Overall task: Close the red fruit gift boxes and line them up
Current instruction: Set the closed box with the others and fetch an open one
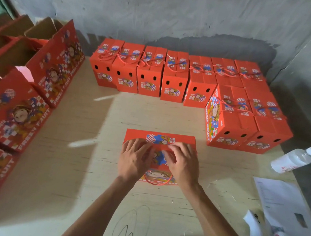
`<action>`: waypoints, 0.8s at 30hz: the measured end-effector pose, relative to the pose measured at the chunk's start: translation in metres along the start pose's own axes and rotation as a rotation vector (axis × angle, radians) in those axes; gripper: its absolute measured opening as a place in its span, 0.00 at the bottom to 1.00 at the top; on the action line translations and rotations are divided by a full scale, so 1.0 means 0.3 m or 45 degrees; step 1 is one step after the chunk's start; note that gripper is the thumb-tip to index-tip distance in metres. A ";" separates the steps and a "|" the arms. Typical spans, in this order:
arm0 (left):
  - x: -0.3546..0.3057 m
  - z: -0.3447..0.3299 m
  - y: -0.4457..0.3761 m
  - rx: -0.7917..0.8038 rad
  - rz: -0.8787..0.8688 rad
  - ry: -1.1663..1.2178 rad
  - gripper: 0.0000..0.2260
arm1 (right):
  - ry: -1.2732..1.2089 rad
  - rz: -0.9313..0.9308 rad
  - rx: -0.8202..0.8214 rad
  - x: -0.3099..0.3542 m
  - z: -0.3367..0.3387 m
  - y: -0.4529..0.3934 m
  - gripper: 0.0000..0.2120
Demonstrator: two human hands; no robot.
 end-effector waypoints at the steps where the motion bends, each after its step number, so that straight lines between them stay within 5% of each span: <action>1: -0.002 0.003 -0.001 -0.016 0.002 -0.027 0.06 | 0.005 0.007 -0.021 0.001 0.002 0.002 0.15; 9: 0.008 0.003 0.019 -0.101 -0.019 0.007 0.05 | -0.095 0.025 -0.042 -0.015 -0.003 0.017 0.11; 19: 0.039 -0.009 -0.037 0.084 0.185 0.060 0.09 | -0.082 0.005 0.128 -0.031 0.008 -0.038 0.12; 24: 0.206 -0.015 0.033 0.201 0.709 0.190 0.28 | -0.236 -0.209 0.026 -0.125 0.033 0.011 0.09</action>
Point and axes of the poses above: each hand's wrist, its own y-axis away from the middle knuckle, its own z-axis out of the back of the hand, x = y × z, the point moved 9 cm from there along -y, towards the middle knuckle, and after that the axes turned 13 degrees about x, right-handed, at the moved point
